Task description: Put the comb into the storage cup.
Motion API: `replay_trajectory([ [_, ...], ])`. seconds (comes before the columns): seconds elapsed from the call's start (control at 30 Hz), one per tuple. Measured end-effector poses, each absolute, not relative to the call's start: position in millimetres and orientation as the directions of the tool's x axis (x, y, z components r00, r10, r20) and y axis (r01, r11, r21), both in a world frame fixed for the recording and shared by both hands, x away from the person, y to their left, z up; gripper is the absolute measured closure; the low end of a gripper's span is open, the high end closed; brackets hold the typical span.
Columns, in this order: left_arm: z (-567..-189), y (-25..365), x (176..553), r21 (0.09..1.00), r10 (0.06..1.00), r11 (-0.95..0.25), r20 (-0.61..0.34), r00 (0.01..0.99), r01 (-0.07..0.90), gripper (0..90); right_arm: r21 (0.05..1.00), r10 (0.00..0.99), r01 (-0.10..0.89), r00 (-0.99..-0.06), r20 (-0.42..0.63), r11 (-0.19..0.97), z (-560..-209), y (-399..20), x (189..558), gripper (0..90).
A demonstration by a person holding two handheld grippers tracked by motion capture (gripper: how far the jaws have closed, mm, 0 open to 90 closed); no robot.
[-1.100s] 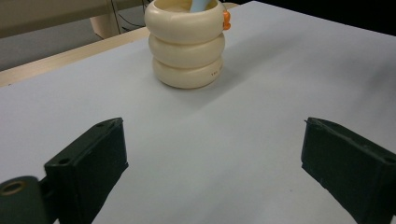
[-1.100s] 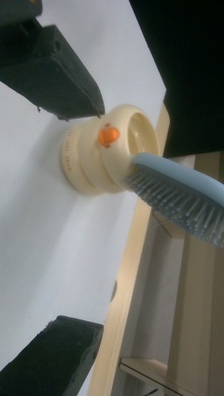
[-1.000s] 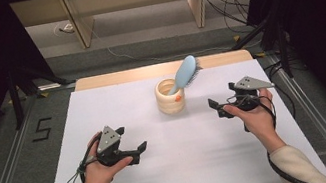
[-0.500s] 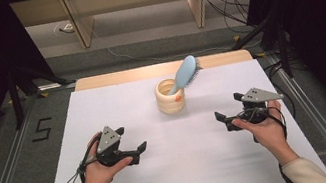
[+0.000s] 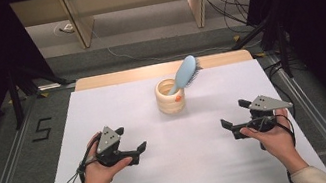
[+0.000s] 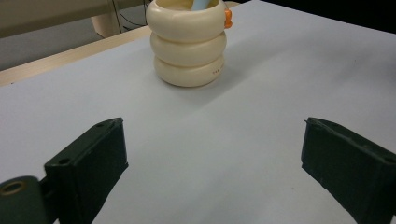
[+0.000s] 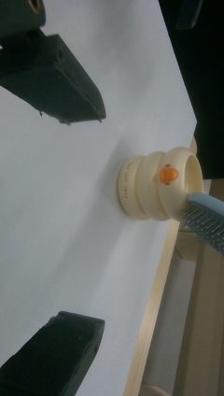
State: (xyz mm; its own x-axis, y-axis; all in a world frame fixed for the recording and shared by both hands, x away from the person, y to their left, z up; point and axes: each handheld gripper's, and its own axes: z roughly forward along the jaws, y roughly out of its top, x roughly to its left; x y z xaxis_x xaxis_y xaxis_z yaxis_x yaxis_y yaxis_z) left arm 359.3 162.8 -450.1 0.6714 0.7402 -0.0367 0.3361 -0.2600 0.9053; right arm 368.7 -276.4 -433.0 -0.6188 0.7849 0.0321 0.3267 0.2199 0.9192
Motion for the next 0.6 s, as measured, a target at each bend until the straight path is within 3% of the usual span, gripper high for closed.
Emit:
replay_trajectory([
  [0.6,-451,162,359,0.903,0.738,-0.264,-0.037,0.674,0.338,6.2,0.923,0.790,0.319,-0.612,0.028,0.214,-439,-285,356,2.7],
])
